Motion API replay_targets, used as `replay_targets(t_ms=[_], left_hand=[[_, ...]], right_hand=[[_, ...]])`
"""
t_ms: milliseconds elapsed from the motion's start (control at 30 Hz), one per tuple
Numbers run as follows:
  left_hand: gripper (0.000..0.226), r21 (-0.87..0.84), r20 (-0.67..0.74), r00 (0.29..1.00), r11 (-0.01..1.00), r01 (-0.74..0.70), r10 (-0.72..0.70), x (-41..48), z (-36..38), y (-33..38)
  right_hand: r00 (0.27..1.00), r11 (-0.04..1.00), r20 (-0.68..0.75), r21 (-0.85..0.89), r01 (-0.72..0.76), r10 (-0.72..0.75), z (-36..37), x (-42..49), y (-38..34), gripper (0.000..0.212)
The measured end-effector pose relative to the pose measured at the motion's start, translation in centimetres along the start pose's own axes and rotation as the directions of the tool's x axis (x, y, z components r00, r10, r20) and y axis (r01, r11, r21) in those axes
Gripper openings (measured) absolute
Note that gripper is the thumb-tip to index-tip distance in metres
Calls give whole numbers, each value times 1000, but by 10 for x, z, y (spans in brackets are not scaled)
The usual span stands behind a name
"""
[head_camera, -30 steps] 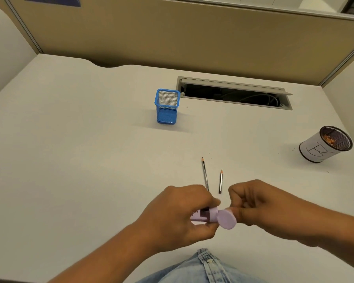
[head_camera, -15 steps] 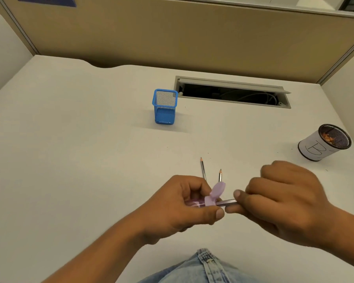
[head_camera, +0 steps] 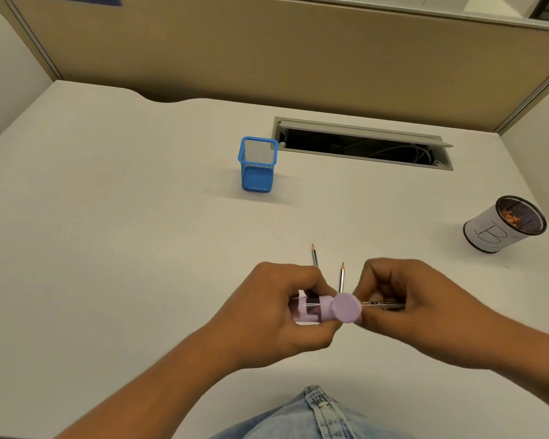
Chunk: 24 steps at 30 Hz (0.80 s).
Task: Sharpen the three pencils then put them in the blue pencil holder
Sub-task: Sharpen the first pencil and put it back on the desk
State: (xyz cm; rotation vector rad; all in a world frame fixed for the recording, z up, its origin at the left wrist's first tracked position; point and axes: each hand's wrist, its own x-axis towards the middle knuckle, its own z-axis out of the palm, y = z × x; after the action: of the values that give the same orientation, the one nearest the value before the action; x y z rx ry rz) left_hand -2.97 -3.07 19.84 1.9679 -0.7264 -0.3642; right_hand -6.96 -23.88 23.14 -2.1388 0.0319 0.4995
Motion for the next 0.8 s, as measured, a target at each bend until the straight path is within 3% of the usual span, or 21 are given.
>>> replay_targets(t_ms=[33,67,133,167,233,300,367,400,467,500,533,600,667,733,800], left_hand=[[14,-79,2,998,995,60,-60,0,1,0],[16,-153,11,993,981,120,-120,0,1,0],[18,-280,36,979,939,201,-199,0,0,0],[19,-320,47,975,922,219,-215,1,0,1],[17,-351,51,977,912,211,-207,1,1,3],[19,-313,5,987,937,155,-162,0,2,3],[19,-162,-68,997,987,18,-29,-1,4,1],[18,-27,-91,993,997,-74,71,-1,5,-1],[16,204,-67,976,961,-188,205,-1,5,-3],[16,245,-52,974,948,-202,221,-1,6,-4],[15,237,-53,975,951,-199,217,-2,6,-3],[14,127,-76,987,983,-132,143,-2,5,1],[15,-89,-58,998,996,14,-19,-1,2,5],[15,-279,32,990,950,143,-139,0,-1,5],[14,-338,106,983,924,176,-148,0,-4,7]], right_hand=[[988,980,-58,-146,132,-141,-2,-1,1,20],[948,888,-87,-386,251,-305,-5,-2,2,18],[817,543,-23,-758,362,-577,-9,-3,4,24],[764,420,19,-826,375,-645,-9,-2,7,29],[687,327,38,-859,393,-726,-7,-1,10,32],[684,344,36,-844,411,-728,-6,-3,11,34],[757,484,0,-768,419,-654,-1,-6,7,42],[838,633,-59,-685,361,-542,1,-6,4,47],[979,928,-96,-348,136,-179,1,-2,-5,55],[997,974,-63,-226,27,-42,0,-1,-6,52],[999,979,-47,-205,-2,-8,0,0,-5,50],[992,962,-77,-260,81,-105,0,-3,-6,49],[958,896,-90,-386,220,-274,-4,-9,-7,39],[842,662,-19,-628,410,-540,-8,-10,-1,23],[691,378,94,-780,498,-716,-10,-8,5,24]])
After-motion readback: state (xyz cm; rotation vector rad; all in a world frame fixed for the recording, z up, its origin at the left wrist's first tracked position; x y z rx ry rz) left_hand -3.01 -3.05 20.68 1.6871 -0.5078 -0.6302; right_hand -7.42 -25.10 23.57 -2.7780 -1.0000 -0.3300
